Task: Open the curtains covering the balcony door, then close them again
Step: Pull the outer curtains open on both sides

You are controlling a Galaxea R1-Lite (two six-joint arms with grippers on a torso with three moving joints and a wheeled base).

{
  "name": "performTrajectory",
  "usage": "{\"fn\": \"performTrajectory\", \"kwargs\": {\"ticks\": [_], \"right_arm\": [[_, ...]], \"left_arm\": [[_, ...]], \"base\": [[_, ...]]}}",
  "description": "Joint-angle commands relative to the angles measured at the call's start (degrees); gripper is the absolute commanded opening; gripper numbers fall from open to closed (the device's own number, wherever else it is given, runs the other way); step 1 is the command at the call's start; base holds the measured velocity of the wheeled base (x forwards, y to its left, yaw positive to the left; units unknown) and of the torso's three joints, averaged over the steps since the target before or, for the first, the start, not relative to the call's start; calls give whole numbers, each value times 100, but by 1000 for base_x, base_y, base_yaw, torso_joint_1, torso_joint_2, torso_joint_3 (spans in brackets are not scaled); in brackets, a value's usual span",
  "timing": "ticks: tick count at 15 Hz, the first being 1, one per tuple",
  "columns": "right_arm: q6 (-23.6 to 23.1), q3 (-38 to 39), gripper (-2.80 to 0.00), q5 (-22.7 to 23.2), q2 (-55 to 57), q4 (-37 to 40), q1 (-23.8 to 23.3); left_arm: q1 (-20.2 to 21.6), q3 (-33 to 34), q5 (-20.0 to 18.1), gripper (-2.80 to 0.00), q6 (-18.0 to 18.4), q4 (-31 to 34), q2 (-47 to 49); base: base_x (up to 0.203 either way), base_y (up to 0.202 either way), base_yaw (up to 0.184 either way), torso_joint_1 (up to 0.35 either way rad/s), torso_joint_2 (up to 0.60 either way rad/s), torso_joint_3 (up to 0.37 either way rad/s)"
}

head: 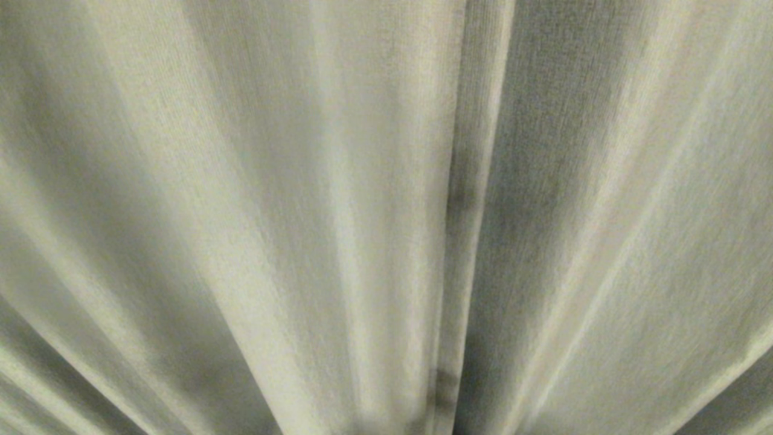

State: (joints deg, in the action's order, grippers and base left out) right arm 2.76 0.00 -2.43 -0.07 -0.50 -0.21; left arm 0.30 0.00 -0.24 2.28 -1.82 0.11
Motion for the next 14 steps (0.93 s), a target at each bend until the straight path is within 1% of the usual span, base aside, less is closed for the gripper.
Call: {"fn": "performTrajectory", "kwargs": {"ticks": [1, 11, 14], "right_arm": [[6, 0, -280, -4, 7, -2, 1], [-3, 0, -280, -30, 7, 24, 3], [-32, 0, -280, -30, 7, -246, 3]], "left_arm": [[5, 0, -3, -280, 1, -3, -2], [5, 0, -3, -280, 1, -3, -2], [5, 0, -3, -280, 1, -3, -2]], "base": [[0, 0, 0, 0, 0, 0], [0, 0, 0, 0, 0, 0], [0, 0, 0, 0, 0, 0]]}}
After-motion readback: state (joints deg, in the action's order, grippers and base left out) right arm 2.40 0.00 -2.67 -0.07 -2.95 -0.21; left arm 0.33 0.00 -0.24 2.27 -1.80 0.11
